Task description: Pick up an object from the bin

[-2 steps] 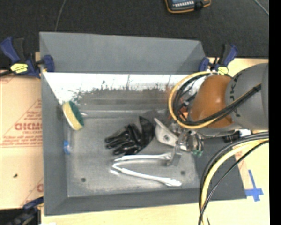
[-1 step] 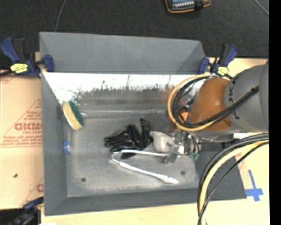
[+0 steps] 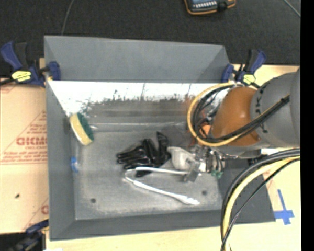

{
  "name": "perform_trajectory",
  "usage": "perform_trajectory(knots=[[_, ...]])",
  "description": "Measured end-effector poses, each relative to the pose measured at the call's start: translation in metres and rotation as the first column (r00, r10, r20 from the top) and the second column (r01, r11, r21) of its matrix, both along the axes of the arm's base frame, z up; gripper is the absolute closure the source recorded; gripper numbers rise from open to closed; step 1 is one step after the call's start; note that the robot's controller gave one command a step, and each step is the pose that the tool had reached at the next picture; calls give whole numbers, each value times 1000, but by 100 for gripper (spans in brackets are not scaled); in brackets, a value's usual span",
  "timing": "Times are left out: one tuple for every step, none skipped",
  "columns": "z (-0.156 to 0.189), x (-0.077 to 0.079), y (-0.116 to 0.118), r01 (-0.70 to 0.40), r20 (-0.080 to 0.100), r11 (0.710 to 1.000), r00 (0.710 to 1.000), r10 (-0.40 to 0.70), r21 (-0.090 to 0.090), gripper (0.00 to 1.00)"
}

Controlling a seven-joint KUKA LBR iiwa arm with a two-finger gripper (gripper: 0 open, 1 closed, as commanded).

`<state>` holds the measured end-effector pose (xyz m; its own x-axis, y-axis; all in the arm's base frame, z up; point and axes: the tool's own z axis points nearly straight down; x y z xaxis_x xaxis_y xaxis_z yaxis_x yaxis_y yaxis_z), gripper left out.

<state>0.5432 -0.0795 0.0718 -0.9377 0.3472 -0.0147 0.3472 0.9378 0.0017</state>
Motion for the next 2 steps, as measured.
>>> perform_trajectory(knots=[[24, -4, 0, -2, -11, 1000, 1000, 2, 1, 100], [58, -1, 0, -3, -1, 1000, 1000, 3, 0, 100]])
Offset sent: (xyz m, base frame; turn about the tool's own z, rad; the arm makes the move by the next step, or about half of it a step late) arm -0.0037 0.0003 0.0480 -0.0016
